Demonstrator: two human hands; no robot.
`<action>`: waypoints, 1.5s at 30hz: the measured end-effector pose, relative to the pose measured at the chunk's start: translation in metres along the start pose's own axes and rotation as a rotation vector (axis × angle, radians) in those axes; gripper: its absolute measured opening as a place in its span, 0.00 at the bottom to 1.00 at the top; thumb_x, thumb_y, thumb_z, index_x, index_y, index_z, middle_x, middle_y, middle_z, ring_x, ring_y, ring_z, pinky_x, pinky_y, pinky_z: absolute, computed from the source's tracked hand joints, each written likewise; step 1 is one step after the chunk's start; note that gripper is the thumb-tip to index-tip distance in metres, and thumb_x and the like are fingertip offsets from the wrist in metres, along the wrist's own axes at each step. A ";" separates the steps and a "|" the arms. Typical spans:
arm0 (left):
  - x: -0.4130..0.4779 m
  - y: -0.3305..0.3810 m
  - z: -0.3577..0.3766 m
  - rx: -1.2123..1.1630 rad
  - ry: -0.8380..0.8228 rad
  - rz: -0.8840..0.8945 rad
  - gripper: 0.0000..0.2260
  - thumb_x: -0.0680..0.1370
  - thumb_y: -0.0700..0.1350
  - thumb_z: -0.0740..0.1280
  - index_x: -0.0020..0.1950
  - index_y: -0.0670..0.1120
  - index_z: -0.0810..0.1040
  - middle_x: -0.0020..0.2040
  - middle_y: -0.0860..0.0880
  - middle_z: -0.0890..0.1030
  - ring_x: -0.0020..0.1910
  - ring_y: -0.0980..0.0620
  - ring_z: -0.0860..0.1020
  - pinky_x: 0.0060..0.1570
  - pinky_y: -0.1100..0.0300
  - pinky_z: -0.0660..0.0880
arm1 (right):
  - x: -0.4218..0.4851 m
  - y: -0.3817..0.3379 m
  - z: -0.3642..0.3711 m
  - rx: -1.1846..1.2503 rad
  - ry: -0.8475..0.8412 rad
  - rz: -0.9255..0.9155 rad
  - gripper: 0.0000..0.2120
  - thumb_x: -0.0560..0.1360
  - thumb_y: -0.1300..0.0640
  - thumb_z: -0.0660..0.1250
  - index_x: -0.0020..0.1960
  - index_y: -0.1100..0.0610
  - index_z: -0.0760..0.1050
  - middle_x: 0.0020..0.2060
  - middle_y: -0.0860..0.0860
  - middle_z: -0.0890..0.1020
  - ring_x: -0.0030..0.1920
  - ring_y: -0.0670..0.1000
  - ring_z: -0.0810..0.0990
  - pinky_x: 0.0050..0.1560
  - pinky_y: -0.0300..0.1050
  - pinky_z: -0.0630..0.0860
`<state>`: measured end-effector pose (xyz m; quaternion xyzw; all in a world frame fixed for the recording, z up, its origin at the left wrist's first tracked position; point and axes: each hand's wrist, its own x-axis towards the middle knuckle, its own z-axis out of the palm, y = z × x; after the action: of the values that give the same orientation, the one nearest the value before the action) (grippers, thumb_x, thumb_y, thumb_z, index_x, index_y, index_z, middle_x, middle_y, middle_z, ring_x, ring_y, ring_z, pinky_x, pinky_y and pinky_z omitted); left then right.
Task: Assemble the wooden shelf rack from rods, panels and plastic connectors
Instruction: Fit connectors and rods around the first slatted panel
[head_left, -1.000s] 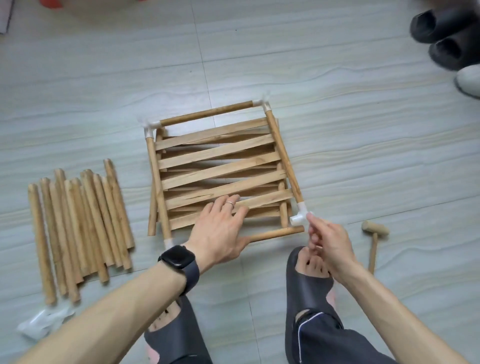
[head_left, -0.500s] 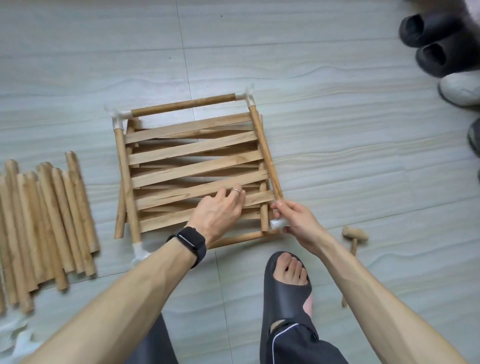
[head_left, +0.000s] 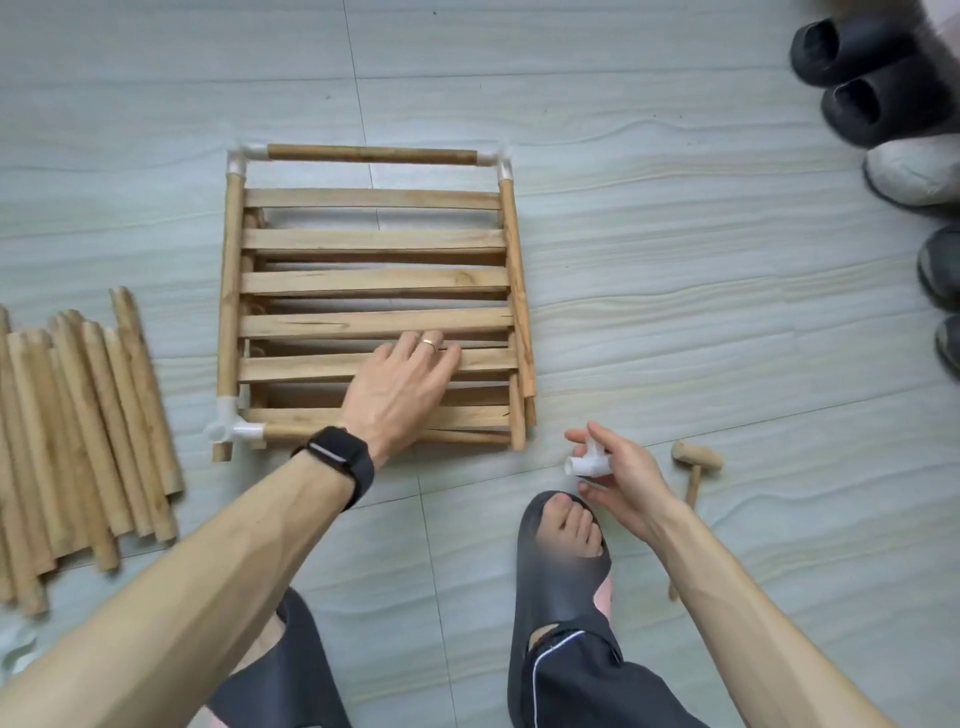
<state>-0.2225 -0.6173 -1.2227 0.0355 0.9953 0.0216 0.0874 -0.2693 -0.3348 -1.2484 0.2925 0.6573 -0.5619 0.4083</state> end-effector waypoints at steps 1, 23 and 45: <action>-0.008 0.004 0.003 0.008 0.061 0.065 0.14 0.79 0.45 0.65 0.64 0.43 0.74 0.61 0.40 0.78 0.54 0.42 0.77 0.46 0.48 0.77 | 0.000 0.000 -0.002 0.004 0.056 -0.017 0.15 0.82 0.49 0.64 0.57 0.59 0.82 0.36 0.46 0.79 0.38 0.48 0.77 0.35 0.42 0.71; -0.058 0.000 -0.006 -0.031 0.032 0.293 0.04 0.74 0.41 0.67 0.48 0.45 0.79 0.44 0.46 0.79 0.38 0.44 0.76 0.28 0.53 0.73 | -0.032 -0.013 0.055 0.085 0.057 -0.293 0.10 0.81 0.60 0.64 0.48 0.57 0.84 0.40 0.52 0.82 0.46 0.52 0.79 0.43 0.45 0.75; -0.053 0.012 0.016 -0.203 -0.179 0.217 0.13 0.84 0.55 0.55 0.56 0.47 0.71 0.51 0.49 0.76 0.50 0.47 0.76 0.39 0.55 0.67 | -0.055 -0.001 0.124 0.269 -0.099 0.019 0.15 0.85 0.51 0.59 0.59 0.61 0.76 0.47 0.55 0.81 0.46 0.53 0.79 0.41 0.46 0.75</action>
<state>-0.1664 -0.6091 -1.2291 0.1353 0.9667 0.1279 0.1759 -0.2173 -0.4520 -1.2044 0.3230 0.5523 -0.6546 0.4026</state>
